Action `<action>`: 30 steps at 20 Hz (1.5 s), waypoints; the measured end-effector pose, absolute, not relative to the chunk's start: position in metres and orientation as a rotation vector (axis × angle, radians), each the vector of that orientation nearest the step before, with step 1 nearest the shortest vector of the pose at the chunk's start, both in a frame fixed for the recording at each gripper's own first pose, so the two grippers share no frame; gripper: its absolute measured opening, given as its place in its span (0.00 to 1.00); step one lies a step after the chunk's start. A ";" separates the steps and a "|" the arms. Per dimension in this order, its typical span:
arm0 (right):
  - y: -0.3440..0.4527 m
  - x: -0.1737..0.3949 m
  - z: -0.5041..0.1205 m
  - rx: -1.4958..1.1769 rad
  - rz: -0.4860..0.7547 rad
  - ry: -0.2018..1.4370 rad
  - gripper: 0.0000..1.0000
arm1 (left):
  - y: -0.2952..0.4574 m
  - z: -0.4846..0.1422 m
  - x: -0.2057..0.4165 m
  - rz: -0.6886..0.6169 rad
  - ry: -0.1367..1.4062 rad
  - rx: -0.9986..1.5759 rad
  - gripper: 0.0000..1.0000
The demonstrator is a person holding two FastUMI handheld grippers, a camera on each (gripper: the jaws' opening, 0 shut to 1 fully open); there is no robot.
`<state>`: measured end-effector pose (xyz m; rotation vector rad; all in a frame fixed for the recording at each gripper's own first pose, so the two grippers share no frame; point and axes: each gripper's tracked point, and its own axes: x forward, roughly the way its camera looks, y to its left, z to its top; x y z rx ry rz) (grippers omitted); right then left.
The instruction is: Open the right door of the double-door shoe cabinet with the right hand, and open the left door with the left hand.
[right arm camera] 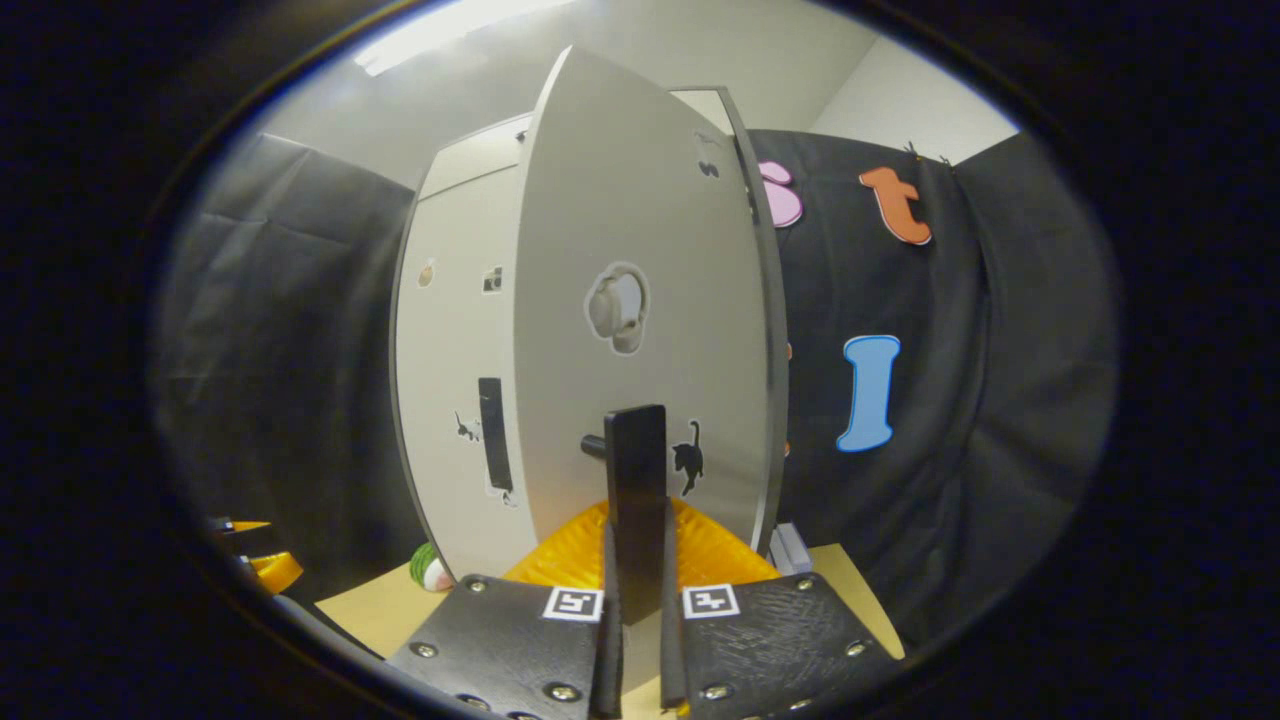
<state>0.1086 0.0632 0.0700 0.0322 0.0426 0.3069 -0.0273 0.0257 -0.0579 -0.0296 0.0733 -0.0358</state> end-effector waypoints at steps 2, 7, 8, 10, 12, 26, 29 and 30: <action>0.057 0.107 0.071 0.036 0.300 0.041 0.14 | 0.025 -0.059 -0.027 -0.038 0.075 -0.030 0.98; 0.038 0.104 0.072 0.029 0.257 0.031 0.14 | 0.018 -0.060 -0.026 -0.058 0.068 -0.039 0.98; 0.036 0.103 0.072 0.014 0.250 0.026 0.14 | 0.016 -0.061 -0.026 -0.063 0.070 -0.038 0.98; 0.030 0.103 0.073 0.000 0.241 0.022 0.14 | 0.012 -0.064 -0.027 -0.070 0.075 -0.032 0.98; 0.022 0.103 0.074 -0.004 0.231 0.016 0.14 | 0.007 -0.067 -0.026 -0.078 0.081 -0.026 0.98; -0.067 0.125 0.080 0.046 0.157 -0.031 0.00 | -0.009 -0.072 -0.020 -0.080 0.097 -0.012 0.98; -0.065 0.123 0.080 0.044 0.145 -0.026 0.01 | -0.010 -0.072 -0.021 -0.080 0.098 -0.005 0.98; -0.065 0.122 0.080 0.054 0.147 -0.026 0.01 | -0.010 -0.071 -0.020 -0.078 0.095 -0.003 0.98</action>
